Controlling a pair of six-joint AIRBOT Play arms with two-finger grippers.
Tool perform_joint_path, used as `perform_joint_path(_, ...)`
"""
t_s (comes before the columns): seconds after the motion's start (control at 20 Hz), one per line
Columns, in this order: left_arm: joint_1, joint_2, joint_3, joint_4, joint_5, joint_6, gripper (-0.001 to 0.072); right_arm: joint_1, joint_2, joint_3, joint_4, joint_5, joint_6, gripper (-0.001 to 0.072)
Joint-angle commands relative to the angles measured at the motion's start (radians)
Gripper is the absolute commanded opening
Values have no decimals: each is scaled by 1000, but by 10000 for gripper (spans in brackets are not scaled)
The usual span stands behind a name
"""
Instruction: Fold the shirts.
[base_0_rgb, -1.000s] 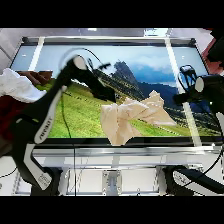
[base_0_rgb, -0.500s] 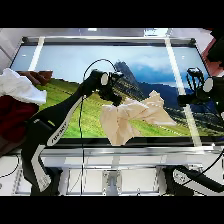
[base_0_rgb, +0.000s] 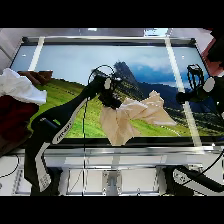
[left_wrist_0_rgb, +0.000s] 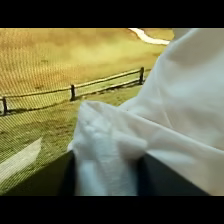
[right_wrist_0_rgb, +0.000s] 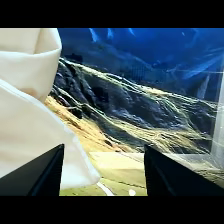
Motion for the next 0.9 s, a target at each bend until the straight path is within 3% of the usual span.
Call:
perform_joint_path(0.0, 1, -4, 2, 1, -40, 19, 14, -1, 0, -6, 19, -2, -4, 551)
perform_joint_path(0.15, 2, -3, 2, 22, -59, 27, 14, -1, -1, -103, 95, -8, -6, 551)
perform_joint_path(0.35, 2, -3, 16, 110, -138, 27, 14, -26, -1, -320, 73, -101, 6, 551)
perform_joint_path(0.55, 1, -3, 48, 149, -145, 28, 14, -136, -1, -347, 163, -169, 29, 551)
perform_joint_path(0.85, 1, -3, 57, 148, -136, 27, 14, -203, -43, -347, 428, -172, -114, 549)
